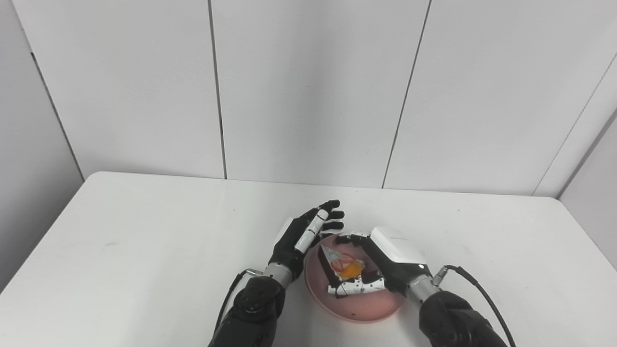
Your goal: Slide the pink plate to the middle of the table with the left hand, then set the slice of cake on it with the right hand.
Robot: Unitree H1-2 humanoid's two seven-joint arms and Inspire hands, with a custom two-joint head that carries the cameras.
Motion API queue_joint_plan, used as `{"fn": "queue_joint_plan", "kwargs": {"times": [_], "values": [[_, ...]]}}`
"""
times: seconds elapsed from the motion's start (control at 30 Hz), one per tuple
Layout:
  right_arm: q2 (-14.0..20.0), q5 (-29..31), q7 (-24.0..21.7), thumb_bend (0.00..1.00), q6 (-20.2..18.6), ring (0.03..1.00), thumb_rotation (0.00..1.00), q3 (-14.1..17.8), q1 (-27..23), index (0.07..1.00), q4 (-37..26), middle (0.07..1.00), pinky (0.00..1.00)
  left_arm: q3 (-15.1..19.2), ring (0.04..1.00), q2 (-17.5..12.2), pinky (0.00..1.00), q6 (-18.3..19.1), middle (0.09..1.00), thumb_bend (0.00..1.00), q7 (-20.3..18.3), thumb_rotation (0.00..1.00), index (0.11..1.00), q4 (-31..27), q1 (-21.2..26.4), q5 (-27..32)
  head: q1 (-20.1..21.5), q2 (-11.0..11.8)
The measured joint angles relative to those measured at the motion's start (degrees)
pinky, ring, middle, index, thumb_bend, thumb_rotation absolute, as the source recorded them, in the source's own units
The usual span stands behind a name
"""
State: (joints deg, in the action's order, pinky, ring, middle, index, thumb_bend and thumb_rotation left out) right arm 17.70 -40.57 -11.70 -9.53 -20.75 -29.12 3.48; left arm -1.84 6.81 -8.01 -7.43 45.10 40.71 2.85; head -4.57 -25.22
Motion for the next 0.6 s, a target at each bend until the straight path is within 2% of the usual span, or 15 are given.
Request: {"fn": "queue_joint_plan", "kwargs": {"times": [0.1, 0.27, 0.43, 0.5, 0.6], "values": [[-0.3, 0.5, 3.8, 0.97, 2.0, 0.833, 0.82, 1.7, 0.9, 0.773, 0.2, 0.808, 0.92, 0.5, 0.800, 0.1, 0.69, 0.0, 0.812, 0.65, -0.1, 0.80, 0.797, -0.2, -0.2, 0.6, 0.0, 0.0], [-2.5, 3.3, 11.2, 0.93, 7.6, 0.787, 0.90, 5.0, 2.0, 0.750, 2.3, 0.778, 0.80, 0.7, 0.787, 0.2, 0.69, 0.0, 0.791, 0.60, 0.6, 0.79, 0.780, -0.8, -0.6, 0.8, 0.0, 0.0], [-4.3, 5.3, 18.0, 0.92, 12.9, 0.768, 0.91, 8.0, 2.9, 0.735, 5.7, 0.760, 0.73, 1.0, 0.801, 0.5, 0.71, -0.2, 0.791, 0.60, 2.6, 0.79, 0.796, -1.1, -0.9, 0.7, 0.1, 0.1], [-4.4, 5.9, 19.7, 0.90, 13.9, 0.758, 0.91, 8.8, 3.1, 0.722, 6.3, 0.750, 0.71, 1.2, 0.797, 0.5, 0.71, -0.2, 0.781, 0.60, 2.9, 0.77, 0.789, -1.4, -1.1, 0.7, 0.3, 0.0], [-5.0, 7.6, 22.7, 0.87, 16.5, 0.759, 0.92, 10.4, 3.2, 0.727, 7.7, 0.758, 0.68, 1.8, 0.807, 0.6, 0.77, -0.9, 0.795, 0.60, 4.2, 0.74, 0.819, -1.8, -1.6, 0.7, 0.4, -0.1]]}}
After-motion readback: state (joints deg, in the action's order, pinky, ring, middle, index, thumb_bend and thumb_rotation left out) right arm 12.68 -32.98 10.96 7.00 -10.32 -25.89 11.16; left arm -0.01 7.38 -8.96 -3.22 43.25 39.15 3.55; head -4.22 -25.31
